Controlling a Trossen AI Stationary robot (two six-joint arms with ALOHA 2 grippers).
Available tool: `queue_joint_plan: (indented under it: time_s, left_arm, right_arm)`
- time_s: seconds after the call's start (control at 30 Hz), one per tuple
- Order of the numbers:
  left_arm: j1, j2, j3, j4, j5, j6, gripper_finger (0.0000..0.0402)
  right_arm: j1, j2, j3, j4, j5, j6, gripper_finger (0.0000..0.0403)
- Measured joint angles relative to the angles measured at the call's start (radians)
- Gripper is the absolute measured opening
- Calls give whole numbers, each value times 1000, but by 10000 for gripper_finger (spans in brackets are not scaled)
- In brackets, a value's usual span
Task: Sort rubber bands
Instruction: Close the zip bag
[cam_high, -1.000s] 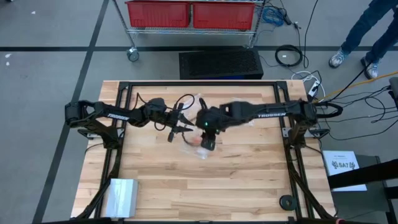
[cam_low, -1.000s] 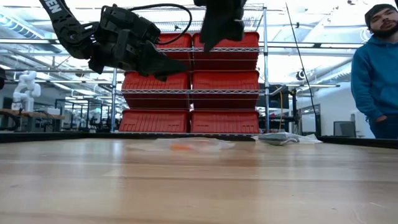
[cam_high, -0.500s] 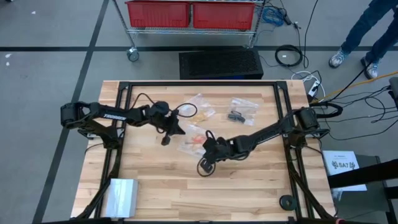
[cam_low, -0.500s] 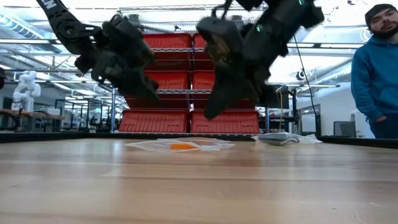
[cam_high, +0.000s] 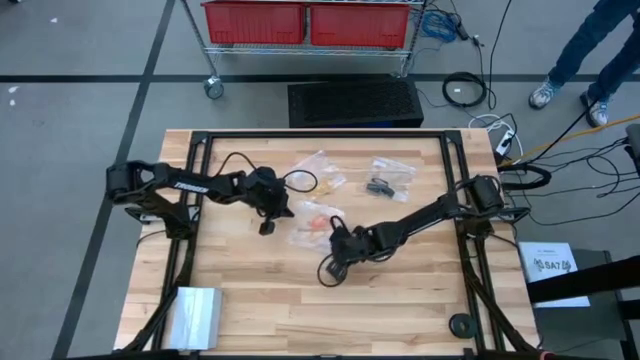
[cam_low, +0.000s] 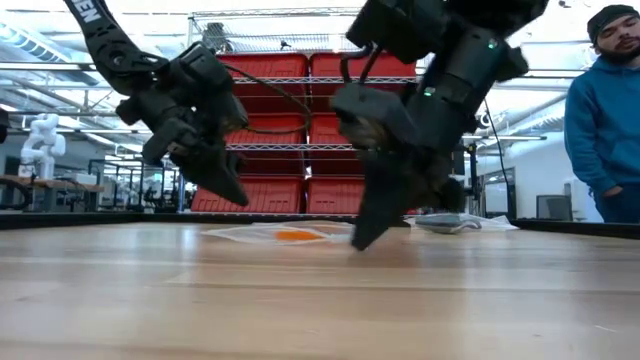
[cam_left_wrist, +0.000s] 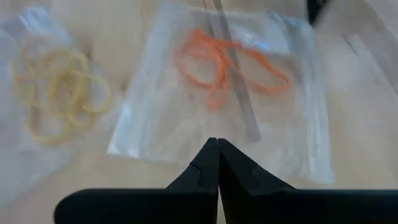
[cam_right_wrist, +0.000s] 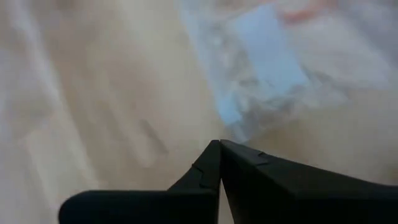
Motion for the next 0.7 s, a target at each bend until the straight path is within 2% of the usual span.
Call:
queue_joint_plan:
  time_s: [0.17,0.3,0.37,0.5,0.7]
  left_arm:
    - [-20,47,0,5,16,-35,2]
    - [-48,61,-2,53,14,-50,2]
    - [-50,61,-1,88,-33,-53,2]
    - [-24,62,-1,176,-191,-53,1]
    - [6,164,3,109,-191,-82,1]
  right_arm:
    - [-23,-79,-7,-261,149,18,0]
    - [-44,-189,-7,-443,213,17,0]
    - [-46,-236,-7,-449,211,-9,0]
    - [-34,-284,-6,-389,206,-28,0]
    - [-10,-242,-6,-323,200,-19,0]
